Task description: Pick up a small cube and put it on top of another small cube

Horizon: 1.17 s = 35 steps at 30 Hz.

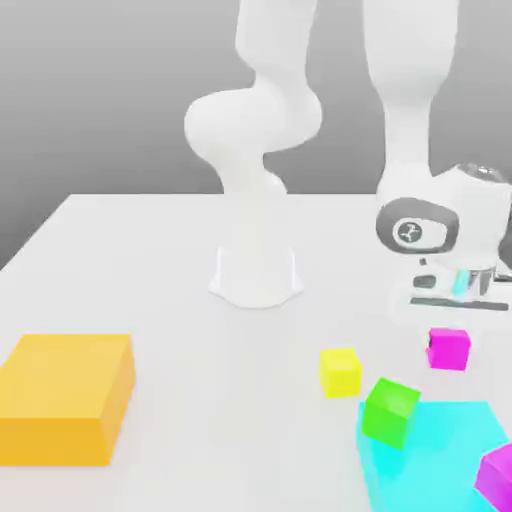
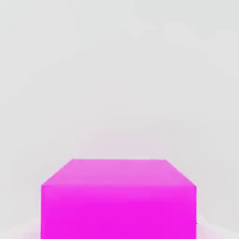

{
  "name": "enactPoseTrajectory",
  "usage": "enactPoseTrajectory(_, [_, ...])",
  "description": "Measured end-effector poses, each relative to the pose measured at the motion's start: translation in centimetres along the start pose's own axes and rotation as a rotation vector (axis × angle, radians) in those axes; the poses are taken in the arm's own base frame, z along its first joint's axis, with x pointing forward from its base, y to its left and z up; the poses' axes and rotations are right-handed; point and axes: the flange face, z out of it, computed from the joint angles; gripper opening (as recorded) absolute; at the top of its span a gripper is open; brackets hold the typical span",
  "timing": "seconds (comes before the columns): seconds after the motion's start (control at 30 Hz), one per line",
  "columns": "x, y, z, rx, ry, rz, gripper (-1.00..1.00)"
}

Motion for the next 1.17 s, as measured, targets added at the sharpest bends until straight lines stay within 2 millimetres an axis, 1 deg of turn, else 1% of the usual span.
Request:
enactPoseTrajectory(0.13, [0.1,0.0,-3.6,0.000,0.003,0.000,-1.00])
enactPoseTrajectory(0.17, [0.1,-0.2,-4.4,0.000,0.004,0.012,-1.00])
enactPoseTrajectory(0.23, [1.1,-2.1,-5.3,-0.003,0.005,0.093,-1.00])
enactPoseTrajectory(0.43, [4.4,-9.0,-7.7,-0.008,0.007,0.382,-1.00])
enactPoseTrajectory(0.53, [6.9,-12.3,-9.1,-0.009,0.008,0.534,-1.00])
enactPoseTrajectory(0.67, [11.1,-16.2,-11.2,-0.008,0.009,0.744,-1.00])
enactPoseTrajectory(0.8, [16.2,-19.5,-13.7,-0.004,0.007,0.960,-1.00])
enactPoseTrajectory(0.9, [20.4,-21.3,-15.4,0.001,0.005,1.121,-1.00])
enactPoseTrajectory(0.93, [21.2,-21.6,-14.6,0.002,0.005,1.146,-1.00])
enactPoseTrajectory(1.0, [21.7,-21.8,-11.6,0.003,0.005,1.165,-1.00])
enactPoseTrajectory(1.03, [21.8,-21.8,-10.4,0.003,0.005,1.168,1.00])
enactPoseTrajectory(1.17, [21.8,-21.8,-10.4,0.003,0.005,1.168,1.00])
